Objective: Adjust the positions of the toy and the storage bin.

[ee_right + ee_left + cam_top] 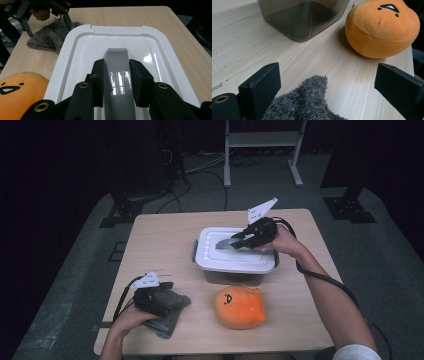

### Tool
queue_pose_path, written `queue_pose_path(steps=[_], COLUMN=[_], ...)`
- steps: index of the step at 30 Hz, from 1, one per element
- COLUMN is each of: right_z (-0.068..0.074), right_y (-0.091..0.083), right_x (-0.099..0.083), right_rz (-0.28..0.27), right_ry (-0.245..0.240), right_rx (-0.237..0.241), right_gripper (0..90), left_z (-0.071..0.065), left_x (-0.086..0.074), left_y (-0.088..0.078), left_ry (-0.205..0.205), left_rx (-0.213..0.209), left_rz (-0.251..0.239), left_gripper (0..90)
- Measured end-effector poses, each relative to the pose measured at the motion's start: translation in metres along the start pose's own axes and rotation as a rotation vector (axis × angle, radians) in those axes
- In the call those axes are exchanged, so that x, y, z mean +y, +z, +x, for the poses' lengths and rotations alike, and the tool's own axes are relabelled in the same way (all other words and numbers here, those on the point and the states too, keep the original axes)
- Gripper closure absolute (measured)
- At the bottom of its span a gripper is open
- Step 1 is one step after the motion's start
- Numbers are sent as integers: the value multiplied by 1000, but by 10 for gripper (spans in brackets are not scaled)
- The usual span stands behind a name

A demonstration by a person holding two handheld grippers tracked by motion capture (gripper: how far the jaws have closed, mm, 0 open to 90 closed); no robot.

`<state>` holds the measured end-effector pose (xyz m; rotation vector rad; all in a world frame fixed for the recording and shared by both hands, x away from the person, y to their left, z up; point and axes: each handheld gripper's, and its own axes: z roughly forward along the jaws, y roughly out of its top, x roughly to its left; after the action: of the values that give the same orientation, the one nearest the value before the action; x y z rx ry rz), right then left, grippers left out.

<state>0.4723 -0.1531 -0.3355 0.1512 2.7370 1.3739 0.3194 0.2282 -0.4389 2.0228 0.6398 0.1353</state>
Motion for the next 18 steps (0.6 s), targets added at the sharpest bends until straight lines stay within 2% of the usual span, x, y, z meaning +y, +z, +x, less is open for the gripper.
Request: queue_pose_path(steps=[18], right_z=[8], right_y=[6], right_x=[5], right_rz=[0], right_ry=[-12], right_rx=[24], right_gripper=[656], left_z=[0], left_x=[0], left_y=[1], left_ry=[3], left_rx=[-7], left_rz=[7], left_gripper=[59])
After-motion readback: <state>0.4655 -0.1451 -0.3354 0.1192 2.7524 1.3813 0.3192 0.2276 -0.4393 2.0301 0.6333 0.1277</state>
